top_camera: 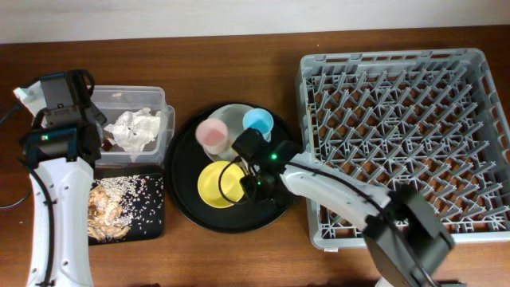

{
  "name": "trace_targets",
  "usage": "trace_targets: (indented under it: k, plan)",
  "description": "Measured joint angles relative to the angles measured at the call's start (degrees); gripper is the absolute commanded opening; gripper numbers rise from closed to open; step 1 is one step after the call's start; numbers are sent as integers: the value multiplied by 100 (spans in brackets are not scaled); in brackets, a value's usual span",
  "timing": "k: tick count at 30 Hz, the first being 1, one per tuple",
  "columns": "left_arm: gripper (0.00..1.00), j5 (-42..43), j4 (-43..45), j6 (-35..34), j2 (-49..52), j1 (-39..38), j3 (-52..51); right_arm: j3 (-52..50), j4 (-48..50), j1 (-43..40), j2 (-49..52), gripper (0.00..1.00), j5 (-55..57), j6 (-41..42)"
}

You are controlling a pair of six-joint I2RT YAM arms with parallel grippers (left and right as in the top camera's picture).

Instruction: Sort waste into correct bins and load items into the dishwasher rack

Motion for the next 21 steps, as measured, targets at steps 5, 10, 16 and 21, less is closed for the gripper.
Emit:
trace_targets:
  k: [5, 10, 16, 21]
  plan:
    - [99, 2, 2, 0, 0, 0, 0, 0, -389, -463, -938, 4, -48, -11]
    - [99, 2, 2, 0, 0, 0, 0, 11, -1032, -1355, -2203, 4, 181, -22]
    - [99, 2, 0, 0, 0, 0, 0, 22, -1856, -2765, -1912, 5, 369, -74]
    - [99, 2, 2, 0, 0, 0, 0, 22, -1895, -2765, -1445, 26, 363, -192]
